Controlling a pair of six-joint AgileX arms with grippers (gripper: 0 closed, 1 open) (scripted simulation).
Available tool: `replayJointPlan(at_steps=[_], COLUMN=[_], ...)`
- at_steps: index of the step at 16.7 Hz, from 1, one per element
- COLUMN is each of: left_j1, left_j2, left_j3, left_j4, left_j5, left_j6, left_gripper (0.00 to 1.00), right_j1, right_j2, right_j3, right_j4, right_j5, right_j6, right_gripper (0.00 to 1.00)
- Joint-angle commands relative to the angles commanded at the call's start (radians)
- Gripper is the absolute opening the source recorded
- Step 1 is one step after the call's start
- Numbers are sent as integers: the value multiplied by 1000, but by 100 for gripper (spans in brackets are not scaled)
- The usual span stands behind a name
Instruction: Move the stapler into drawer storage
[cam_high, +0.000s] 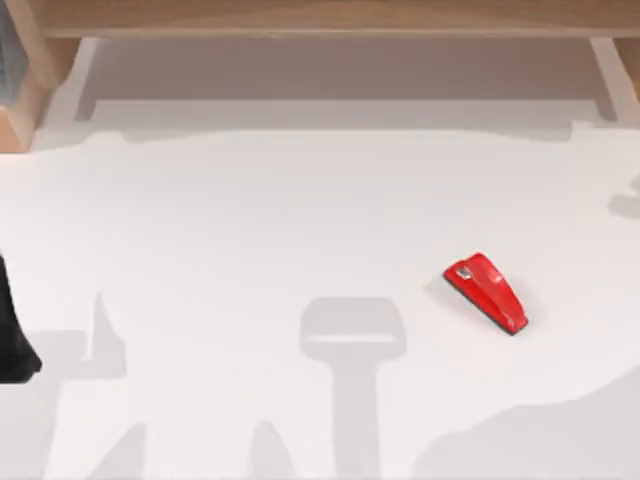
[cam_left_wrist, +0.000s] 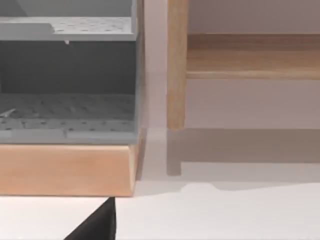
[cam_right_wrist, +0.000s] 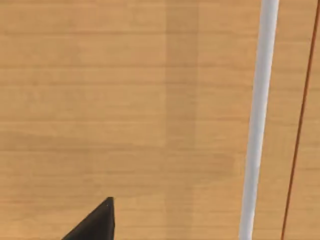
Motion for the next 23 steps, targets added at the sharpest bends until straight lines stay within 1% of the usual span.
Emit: replayJointPlan(at_steps=[6, 12, 17, 23], left_j1=[0, 0, 0, 0], left_j2=[0, 0, 0, 0], left_j3=[0, 0, 0, 0], left_j4=[0, 0, 0, 0], left_j5=[0, 0, 0, 0], left_j6=[0, 0, 0, 0], left_gripper=[100, 100, 100, 100], right_j1=[5, 21, 23, 23], right_j2=[1, 49, 54, 54], right_j3=[0, 104, 116, 116], right_j4=[-3, -56, -62, -62], right_j5=[2, 22, 24, 24], right_j6=[0, -2, -2, -2], right_gripper=[100, 100, 100, 55])
